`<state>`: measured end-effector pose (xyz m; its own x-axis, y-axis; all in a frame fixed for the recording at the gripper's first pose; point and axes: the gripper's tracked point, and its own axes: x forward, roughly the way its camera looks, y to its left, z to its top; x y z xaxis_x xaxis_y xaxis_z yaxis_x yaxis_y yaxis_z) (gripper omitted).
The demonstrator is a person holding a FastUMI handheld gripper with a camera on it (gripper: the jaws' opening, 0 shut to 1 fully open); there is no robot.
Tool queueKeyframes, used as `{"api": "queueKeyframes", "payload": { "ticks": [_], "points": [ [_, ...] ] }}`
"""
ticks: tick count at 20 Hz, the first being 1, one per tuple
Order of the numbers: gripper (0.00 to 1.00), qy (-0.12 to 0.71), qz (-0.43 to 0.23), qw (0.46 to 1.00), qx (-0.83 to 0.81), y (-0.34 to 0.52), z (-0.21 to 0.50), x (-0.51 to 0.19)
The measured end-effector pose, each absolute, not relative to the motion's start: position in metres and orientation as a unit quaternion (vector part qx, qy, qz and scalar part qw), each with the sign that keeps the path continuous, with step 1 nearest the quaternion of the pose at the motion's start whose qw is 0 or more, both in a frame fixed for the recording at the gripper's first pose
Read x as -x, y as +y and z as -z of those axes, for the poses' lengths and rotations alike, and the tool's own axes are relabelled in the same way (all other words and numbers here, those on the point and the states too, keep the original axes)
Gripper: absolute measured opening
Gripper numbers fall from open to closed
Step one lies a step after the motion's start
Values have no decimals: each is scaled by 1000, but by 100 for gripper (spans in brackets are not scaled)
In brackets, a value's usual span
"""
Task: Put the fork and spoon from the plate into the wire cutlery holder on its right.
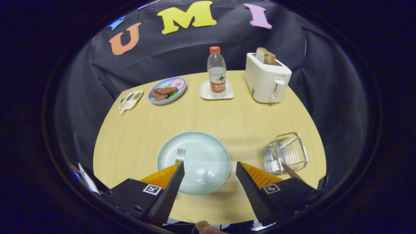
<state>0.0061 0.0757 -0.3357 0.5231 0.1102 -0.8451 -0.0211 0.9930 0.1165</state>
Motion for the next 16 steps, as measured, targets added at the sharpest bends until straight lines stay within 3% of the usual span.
{"api": "queueKeyframes", "payload": {
  "ticks": [9, 16],
  "points": [
    [95, 492, -31, 867, -75, 138, 367, 9],
    [83, 480, 9, 874, -69, 162, 407, 23]
  ]
}}
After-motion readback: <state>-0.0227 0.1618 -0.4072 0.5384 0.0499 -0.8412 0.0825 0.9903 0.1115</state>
